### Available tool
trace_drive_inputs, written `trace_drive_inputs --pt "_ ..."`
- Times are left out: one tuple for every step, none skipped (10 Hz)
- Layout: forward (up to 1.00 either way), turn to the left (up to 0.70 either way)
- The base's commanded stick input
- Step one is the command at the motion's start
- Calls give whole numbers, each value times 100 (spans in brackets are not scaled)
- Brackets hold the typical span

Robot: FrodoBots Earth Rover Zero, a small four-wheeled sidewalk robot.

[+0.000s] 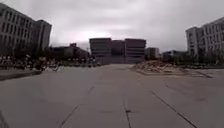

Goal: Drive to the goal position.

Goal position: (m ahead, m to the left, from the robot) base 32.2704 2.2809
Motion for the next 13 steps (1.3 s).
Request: trace_drive_inputs --pt "70 0" --pt "70 0" --pt "70 0" --pt "70 0" --pt "70 0" --pt "70 0" --pt "70 0" --pt "70 0" --pt "70 0" --pt "70 0" --pt "70 0" --pt "70 -7" --pt "70 -14"
